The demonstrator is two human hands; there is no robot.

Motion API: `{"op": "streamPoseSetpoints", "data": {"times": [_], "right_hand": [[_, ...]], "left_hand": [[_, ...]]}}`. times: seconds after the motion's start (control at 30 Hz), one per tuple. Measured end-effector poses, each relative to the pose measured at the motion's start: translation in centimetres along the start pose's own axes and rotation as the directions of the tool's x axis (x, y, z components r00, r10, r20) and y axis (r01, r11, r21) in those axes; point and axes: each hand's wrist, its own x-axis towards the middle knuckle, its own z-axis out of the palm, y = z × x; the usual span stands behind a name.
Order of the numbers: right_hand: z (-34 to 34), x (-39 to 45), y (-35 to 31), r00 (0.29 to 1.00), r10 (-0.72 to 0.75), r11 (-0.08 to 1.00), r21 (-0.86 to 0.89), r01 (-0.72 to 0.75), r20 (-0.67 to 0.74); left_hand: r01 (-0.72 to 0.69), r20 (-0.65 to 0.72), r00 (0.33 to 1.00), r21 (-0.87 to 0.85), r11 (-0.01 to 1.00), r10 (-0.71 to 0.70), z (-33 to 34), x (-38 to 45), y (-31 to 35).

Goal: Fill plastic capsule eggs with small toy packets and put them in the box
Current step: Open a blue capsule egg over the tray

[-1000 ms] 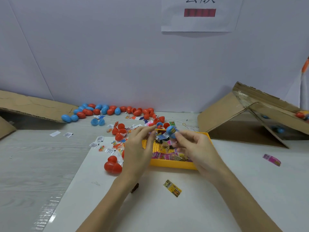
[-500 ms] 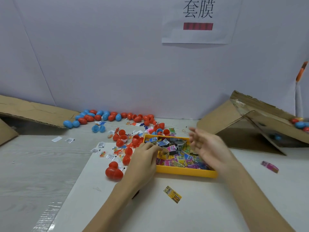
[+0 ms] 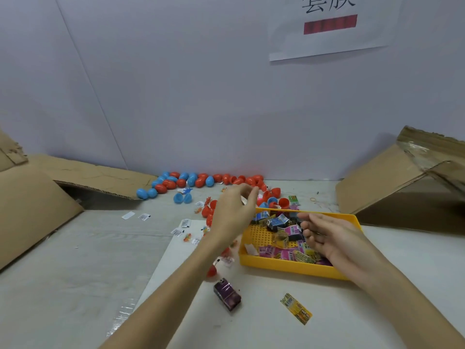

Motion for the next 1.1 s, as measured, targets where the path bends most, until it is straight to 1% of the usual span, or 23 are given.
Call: {"op": "streamPoseSetpoints", "data": {"times": [0.03, 0.1, 0.17, 0.23, 0.27, 0.33, 0.4, 0.47, 0.53, 0.63, 0.7, 0.77, 0.83, 0.9, 0.93, 1.0, 1.07, 1.1], "right_hand": [[0.1, 0.0, 0.0, 1.000, -0.002, 1.000, -0.004, 0.002, -0.004], [0.2, 0.0, 0.1, 1.000, -0.008, 1.000, -0.008, 0.008, -0.018], [0.3, -0.1, 0.1, 0.999, -0.017, 1.000, -0.009, 0.017, -0.029], [0.3, -0.2, 0.1, 0.999, -0.022, 1.000, -0.020, 0.021, -0.026], [0.2, -0.1, 0.1, 0.999, -0.027, 0.999, -0.024, 0.026, -0.020], [0.2, 0.0, 0.3, 0.999, -0.033, 0.999, -0.034, 0.033, -0.009], [0.2, 0.2, 0.5, 0.999, -0.033, 0.998, -0.050, 0.033, 0.001], [0.2, 0.5, 0.6, 0.999, -0.029, 0.997, -0.072, 0.030, 0.012], [0.3, 0.5, 0.6, 0.999, -0.031, 0.997, -0.076, 0.033, 0.020], [0.5, 0.2, 0.4, 0.999, -0.035, 0.996, -0.086, 0.036, 0.013], [0.6, 0.0, 0.3, 0.999, -0.035, 0.995, -0.090, 0.035, 0.002], [0.8, -0.3, 0.1, 0.999, -0.035, 0.996, -0.084, 0.034, -0.011], [0.9, -0.5, -0.1, 0.999, -0.031, 0.996, -0.089, 0.029, -0.023], [1.0, -0.7, -0.2, 0.999, -0.032, 0.993, -0.111, 0.028, -0.033], [1.2, -0.8, -0.2, 0.999, -0.041, 0.991, -0.127, 0.037, -0.030], [1.4, -1.1, -0.1, 0.996, -0.088, 0.979, -0.186, 0.086, -0.001], [1.6, -1.5, 0.0, 0.986, -0.154, 0.949, -0.268, 0.166, 0.065], [1.7, -1.8, 0.1, 0.979, -0.178, 0.932, -0.302, 0.201, 0.102]], "left_hand": [[0.035, -0.015, 0.999, 0.043, 0.998, -0.035, -0.3, 1.9, -1.0], [0.098, 0.029, 0.994, 0.231, 0.968, -0.108, -0.8, 5.6, -3.5], [0.104, 0.126, 0.974, 0.494, 0.863, -0.189, -1.1, 8.2, -6.4], [0.067, 0.181, 0.947, 0.695, 0.716, -0.264, -1.4, 9.9, -8.9], [0.049, 0.195, 0.937, 0.746, 0.664, -0.289, -1.3, 10.6, -9.9], [0.012, 0.230, 0.918, 0.798, 0.603, -0.323, -1.0, 11.6, -11.3], [-0.003, 0.239, 0.912, 0.817, 0.576, -0.333, -0.6, 12.2, -12.1], [0.006, 0.224, 0.920, 0.814, 0.581, -0.323, -0.5, 12.5, -12.4], [0.024, 0.211, 0.930, 0.780, 0.625, -0.299, -0.6, 12.6, -12.3], [0.066, 0.237, 0.927, 0.658, 0.750, -0.290, -0.6, 11.8, -11.9], [0.069, 0.249, 0.933, 0.584, 0.809, -0.259, -0.9, 10.8, -11.3], [0.036, 0.227, 0.958, 0.510, 0.859, -0.175, -1.3, 9.4, -10.0], [-0.008, 0.175, 0.982, 0.406, 0.914, -0.069, -1.8, 7.5, -7.7], [-0.029, 0.122, 0.992, 0.232, 0.972, 0.000, -2.0, 4.7, -4.7], [-0.025, 0.103, 0.995, 0.121, 0.992, 0.013, -1.9, 2.9, -3.1], [-0.004, 0.090, 0.996, -0.081, 0.997, 0.012, -1.5, -1.2, -0.2], [0.006, 0.082, 0.997, -0.216, 0.976, 0.012, -0.8, -4.7, 2.1], [0.003, 0.081, 0.997, -0.254, 0.967, 0.019, -0.4, -6.0, 2.9]]}}
